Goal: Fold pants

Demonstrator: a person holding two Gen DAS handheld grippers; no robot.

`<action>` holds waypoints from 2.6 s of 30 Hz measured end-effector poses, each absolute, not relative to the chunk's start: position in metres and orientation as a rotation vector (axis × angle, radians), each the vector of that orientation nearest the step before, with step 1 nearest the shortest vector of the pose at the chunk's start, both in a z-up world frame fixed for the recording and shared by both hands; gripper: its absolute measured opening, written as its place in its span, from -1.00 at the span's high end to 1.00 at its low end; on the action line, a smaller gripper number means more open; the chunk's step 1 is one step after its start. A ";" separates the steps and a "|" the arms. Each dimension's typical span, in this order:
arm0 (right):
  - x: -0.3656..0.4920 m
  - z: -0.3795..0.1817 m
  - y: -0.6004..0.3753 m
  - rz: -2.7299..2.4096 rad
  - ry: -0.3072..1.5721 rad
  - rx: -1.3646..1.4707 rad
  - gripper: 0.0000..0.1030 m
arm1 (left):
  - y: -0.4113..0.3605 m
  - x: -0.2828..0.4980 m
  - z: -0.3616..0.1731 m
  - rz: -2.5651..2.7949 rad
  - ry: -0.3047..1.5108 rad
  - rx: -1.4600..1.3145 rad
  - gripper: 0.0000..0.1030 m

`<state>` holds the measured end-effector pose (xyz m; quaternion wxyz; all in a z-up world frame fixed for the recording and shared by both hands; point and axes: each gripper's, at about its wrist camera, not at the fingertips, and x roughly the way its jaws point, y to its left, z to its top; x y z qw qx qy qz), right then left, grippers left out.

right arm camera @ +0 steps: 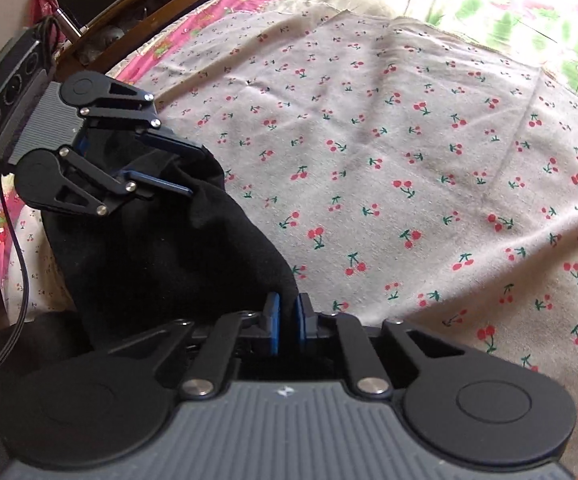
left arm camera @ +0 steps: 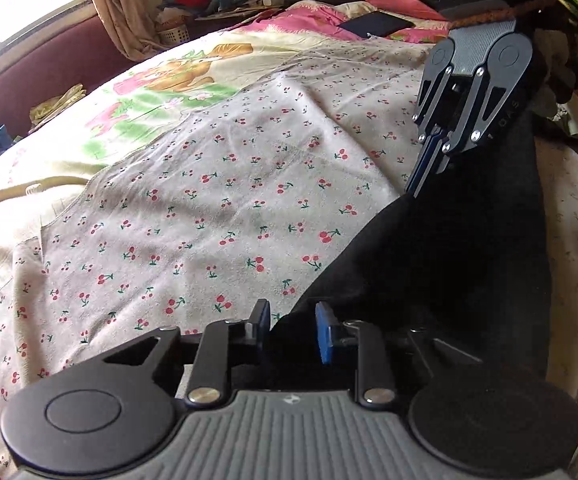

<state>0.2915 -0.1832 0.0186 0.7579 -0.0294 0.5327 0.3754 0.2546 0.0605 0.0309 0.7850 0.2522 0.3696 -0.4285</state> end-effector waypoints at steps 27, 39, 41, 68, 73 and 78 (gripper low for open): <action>0.336 -0.011 -0.185 0.917 1.217 -0.051 0.31 | 0.056 0.309 0.009 -1.073 1.068 0.378 -0.06; 0.343 -0.017 -0.169 0.946 1.212 -0.114 0.10 | 0.044 0.291 0.012 -1.181 1.101 0.447 0.43; 0.339 -0.009 -0.164 0.981 1.170 -0.142 0.10 | 0.047 0.272 0.025 -1.191 1.060 0.480 0.49; 0.334 0.013 -0.142 1.003 1.175 -0.104 0.30 | 0.067 0.245 0.016 -1.143 1.011 0.537 0.48; 0.315 -0.003 -0.102 1.151 1.161 -0.387 0.18 | 0.069 0.250 0.018 -1.129 1.004 0.538 0.40; 0.337 -0.022 -0.096 1.090 1.207 -0.355 0.47 | 0.071 0.256 0.019 -1.127 1.008 0.537 0.33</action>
